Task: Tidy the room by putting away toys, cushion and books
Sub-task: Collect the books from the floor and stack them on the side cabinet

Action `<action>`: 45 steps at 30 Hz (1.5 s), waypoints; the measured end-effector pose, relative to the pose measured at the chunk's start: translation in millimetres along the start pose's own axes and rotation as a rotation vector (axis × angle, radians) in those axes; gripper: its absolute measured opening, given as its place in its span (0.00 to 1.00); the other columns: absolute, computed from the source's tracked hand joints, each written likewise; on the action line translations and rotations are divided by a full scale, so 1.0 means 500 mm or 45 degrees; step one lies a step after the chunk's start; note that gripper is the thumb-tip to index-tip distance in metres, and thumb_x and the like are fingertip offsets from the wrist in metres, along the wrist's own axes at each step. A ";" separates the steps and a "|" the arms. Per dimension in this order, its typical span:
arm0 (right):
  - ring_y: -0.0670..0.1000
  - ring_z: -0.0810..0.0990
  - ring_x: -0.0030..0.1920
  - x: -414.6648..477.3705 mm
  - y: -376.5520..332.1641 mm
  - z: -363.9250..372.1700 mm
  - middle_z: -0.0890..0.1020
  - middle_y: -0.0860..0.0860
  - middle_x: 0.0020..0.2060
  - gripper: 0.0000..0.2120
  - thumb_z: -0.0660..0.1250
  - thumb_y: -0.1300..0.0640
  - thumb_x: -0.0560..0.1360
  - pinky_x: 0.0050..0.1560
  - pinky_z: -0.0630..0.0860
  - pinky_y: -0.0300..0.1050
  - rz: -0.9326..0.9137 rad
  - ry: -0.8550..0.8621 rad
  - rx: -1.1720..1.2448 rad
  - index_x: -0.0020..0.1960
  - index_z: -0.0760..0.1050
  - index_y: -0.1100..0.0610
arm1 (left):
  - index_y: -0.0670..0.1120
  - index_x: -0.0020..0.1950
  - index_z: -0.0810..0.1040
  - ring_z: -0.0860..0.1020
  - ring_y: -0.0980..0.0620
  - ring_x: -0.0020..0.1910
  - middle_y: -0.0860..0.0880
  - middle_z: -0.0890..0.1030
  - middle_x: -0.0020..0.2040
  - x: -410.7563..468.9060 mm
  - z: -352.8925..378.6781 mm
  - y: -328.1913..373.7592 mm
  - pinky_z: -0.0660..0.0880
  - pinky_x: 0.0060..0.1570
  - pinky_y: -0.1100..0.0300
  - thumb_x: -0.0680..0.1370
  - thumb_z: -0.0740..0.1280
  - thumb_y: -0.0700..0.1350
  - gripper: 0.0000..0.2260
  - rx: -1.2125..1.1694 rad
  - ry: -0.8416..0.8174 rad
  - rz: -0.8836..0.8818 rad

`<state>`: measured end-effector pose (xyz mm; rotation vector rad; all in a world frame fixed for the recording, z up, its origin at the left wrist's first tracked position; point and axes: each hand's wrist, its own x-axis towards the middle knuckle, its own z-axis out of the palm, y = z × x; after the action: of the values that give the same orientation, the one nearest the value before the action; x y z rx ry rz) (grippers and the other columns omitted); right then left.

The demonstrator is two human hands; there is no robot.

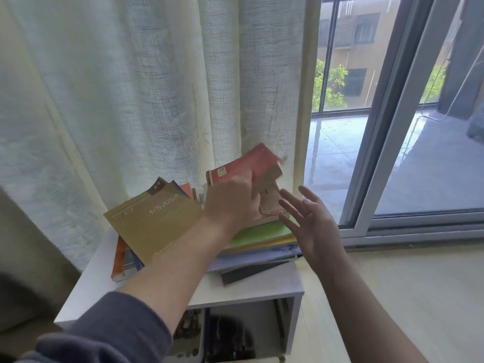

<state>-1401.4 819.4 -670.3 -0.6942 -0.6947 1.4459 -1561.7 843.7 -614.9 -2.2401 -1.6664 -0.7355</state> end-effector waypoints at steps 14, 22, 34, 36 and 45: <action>0.60 0.81 0.58 -0.017 0.061 0.062 0.83 0.58 0.55 0.14 0.54 0.63 0.82 0.61 0.73 0.59 0.134 -0.043 -0.133 0.65 0.72 0.58 | 0.47 0.64 0.74 0.81 0.47 0.52 0.47 0.82 0.55 -0.140 -0.087 -0.211 0.80 0.51 0.51 0.77 0.66 0.45 0.15 -2.306 1.057 -1.616; 0.59 0.83 0.54 -0.001 0.082 0.078 0.85 0.58 0.51 0.13 0.55 0.66 0.82 0.55 0.78 0.54 0.095 0.030 -0.186 0.62 0.73 0.62 | 0.45 0.70 0.68 0.79 0.43 0.53 0.41 0.78 0.60 -0.182 -0.019 -0.248 0.79 0.43 0.47 0.81 0.61 0.46 0.18 -2.372 0.704 -1.761; 0.51 0.79 0.51 0.010 0.079 0.047 0.81 0.47 0.48 0.10 0.60 0.63 0.78 0.48 0.78 0.44 -0.273 0.308 -1.076 0.53 0.77 0.54 | 0.47 0.50 0.78 0.80 0.50 0.43 0.51 0.82 0.45 -0.178 -0.075 -0.167 0.76 0.41 0.57 0.76 0.65 0.50 0.08 -0.366 -0.447 -0.777; 0.49 0.75 0.55 0.011 0.081 0.037 0.77 0.45 0.51 0.08 0.62 0.60 0.77 0.57 0.75 0.52 -0.338 0.347 -1.367 0.54 0.75 0.51 | 0.50 0.61 0.72 0.73 0.48 0.60 0.50 0.75 0.60 -0.160 -0.040 -0.161 0.72 0.56 0.52 0.73 0.67 0.53 0.18 0.093 -0.377 -0.281; 0.53 0.67 0.67 0.022 0.096 0.007 0.72 0.52 0.66 0.28 0.67 0.56 0.74 0.65 0.69 0.51 -0.180 0.225 -1.755 0.73 0.64 0.53 | 0.49 0.66 0.64 0.71 0.49 0.63 0.50 0.69 0.64 -0.055 0.018 -0.197 0.69 0.58 0.48 0.67 0.70 0.59 0.32 0.302 -0.854 0.145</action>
<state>-1434.2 831.1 -705.6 -1.7296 -1.5522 0.5815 -1658.7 856.5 -646.6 -2.5219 -1.7338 0.2756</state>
